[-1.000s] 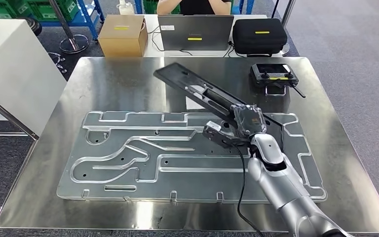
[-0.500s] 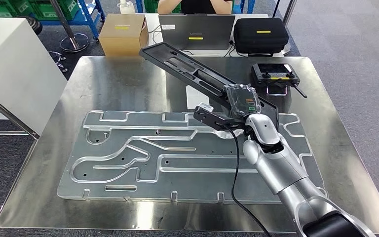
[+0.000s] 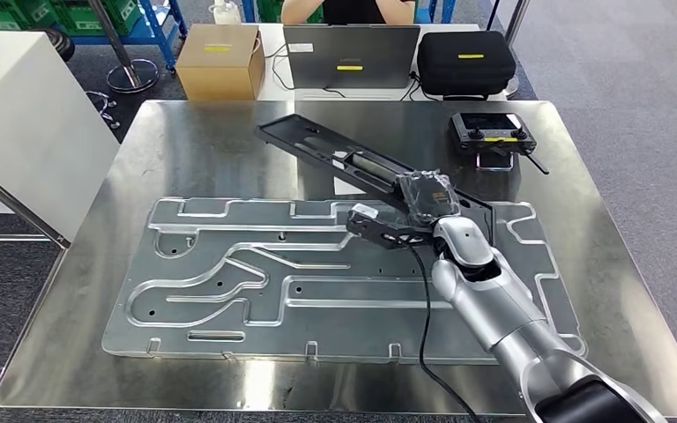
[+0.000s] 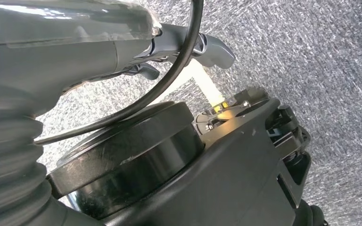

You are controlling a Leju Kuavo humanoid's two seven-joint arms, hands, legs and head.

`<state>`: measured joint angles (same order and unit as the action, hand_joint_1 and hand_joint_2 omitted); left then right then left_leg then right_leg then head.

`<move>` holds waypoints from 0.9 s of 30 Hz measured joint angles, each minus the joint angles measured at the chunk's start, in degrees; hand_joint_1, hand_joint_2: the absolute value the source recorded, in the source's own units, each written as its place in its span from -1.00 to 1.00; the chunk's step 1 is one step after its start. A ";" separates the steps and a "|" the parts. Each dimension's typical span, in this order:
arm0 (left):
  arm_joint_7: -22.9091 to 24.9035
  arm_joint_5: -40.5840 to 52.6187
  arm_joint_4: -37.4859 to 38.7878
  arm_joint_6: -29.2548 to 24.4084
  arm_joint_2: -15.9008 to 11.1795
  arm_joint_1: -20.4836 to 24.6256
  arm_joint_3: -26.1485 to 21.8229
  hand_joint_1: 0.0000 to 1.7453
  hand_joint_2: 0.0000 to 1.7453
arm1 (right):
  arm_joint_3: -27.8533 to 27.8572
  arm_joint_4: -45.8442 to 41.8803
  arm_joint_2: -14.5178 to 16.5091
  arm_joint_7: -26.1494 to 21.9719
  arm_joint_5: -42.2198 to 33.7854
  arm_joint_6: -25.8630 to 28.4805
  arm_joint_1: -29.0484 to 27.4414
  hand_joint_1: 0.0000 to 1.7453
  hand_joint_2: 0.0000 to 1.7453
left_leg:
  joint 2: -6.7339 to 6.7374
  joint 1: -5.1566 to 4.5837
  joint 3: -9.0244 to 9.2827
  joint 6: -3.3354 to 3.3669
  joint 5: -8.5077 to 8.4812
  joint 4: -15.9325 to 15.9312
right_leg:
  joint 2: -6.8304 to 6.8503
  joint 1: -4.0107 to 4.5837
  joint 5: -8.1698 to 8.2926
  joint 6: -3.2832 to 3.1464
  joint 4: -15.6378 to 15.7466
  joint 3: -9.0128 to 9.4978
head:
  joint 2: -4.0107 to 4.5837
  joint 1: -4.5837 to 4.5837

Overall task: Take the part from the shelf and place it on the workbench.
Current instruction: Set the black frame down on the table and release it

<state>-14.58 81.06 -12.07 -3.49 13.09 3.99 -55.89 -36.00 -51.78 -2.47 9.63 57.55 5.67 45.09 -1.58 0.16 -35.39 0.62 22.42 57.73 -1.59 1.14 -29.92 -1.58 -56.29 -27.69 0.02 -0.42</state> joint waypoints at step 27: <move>-3.51 0.91 0.00 1.07 -0.09 -0.37 0.39 -1.00 1.00 | -4.94 16.27 13.71 -0.61 1.97 -0.81 6.81 1.00 1.00 | 0.03 0.01 -0.05 -0.02 0.02 -0.04 | -0.02 -0.15 -0.05 -0.04 0.00 -0.09 | -0.01 0.01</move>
<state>-18.09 81.96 -12.06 -2.42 13.00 3.62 -55.49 -40.94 -35.51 11.24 9.03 59.52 4.86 51.90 -1.55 0.17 -35.44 0.60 22.44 57.69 -1.61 0.99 -29.97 -1.62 -56.29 -27.78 0.01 -0.42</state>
